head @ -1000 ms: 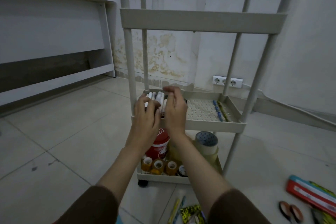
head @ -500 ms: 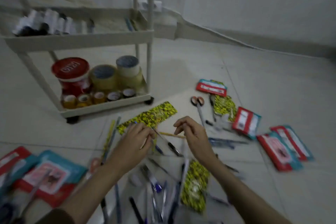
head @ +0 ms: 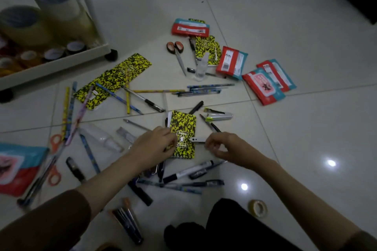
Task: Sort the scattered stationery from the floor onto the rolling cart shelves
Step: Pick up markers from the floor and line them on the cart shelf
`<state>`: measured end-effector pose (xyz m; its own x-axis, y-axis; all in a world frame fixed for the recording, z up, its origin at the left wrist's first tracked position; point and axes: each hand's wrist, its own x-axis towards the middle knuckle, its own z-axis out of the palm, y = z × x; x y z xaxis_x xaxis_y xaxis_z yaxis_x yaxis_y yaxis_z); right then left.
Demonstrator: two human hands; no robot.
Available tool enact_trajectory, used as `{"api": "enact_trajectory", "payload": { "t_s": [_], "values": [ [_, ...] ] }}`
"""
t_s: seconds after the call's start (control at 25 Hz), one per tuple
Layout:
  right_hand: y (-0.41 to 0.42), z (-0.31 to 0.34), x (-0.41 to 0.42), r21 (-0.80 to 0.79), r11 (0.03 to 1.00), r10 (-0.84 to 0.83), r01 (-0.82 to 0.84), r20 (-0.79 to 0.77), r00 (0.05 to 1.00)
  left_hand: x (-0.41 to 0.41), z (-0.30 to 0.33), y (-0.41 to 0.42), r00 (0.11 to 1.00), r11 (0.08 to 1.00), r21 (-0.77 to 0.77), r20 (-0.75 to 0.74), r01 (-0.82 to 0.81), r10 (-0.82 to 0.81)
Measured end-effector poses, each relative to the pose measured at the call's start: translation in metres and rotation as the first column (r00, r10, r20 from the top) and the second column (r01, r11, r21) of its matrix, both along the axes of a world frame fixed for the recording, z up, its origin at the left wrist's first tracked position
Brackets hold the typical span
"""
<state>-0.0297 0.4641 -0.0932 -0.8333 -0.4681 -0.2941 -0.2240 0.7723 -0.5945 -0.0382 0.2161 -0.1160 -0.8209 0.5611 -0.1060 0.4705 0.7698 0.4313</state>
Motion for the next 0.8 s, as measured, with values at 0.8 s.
{"api": "enact_trajectory", "payload": {
  "t_s": [0.8],
  "values": [
    [-0.031,-0.011,-0.002,-0.090,0.996,-0.038,0.022,-0.184,0.982,0.030,-0.013,0.004,0.978,0.977,0.075,0.075,-0.198,0.192]
  ]
}}
